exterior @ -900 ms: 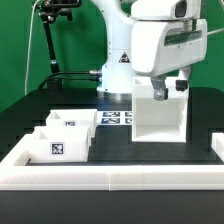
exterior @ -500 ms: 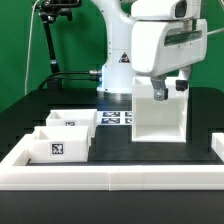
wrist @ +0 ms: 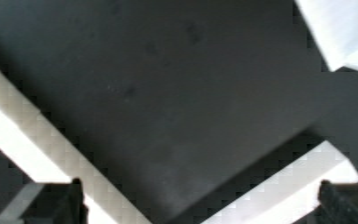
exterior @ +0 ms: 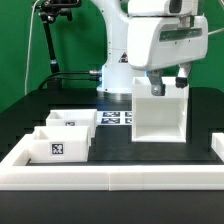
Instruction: Assemble drawer
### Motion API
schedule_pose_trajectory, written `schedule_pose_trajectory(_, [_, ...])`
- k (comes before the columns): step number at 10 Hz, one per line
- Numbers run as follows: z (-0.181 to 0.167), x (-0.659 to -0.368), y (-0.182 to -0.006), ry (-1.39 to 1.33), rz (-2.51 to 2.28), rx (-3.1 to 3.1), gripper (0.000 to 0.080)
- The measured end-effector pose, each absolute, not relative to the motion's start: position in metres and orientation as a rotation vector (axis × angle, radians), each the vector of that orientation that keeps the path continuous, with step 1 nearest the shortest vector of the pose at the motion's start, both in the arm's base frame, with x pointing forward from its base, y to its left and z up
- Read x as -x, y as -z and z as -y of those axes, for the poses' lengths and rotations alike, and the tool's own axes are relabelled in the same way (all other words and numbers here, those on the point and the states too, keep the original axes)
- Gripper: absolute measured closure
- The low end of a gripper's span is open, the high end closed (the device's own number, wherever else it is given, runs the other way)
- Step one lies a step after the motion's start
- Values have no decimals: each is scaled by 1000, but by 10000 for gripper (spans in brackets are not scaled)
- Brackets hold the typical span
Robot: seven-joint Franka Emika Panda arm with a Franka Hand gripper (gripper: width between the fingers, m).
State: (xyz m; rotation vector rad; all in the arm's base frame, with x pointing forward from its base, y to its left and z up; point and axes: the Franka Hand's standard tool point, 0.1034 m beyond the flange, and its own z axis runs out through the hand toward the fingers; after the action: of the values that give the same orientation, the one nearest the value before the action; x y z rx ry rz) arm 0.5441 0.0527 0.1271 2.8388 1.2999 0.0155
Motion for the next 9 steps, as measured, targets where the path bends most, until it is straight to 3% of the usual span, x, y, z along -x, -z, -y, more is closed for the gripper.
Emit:
schedule_pose_trajectory(4, [-69, -511, -147, -10, -813, -3002, 150])
schedule_pose_trajectory(9, [-78, -503, -149, 13, -720, -3028, 150])
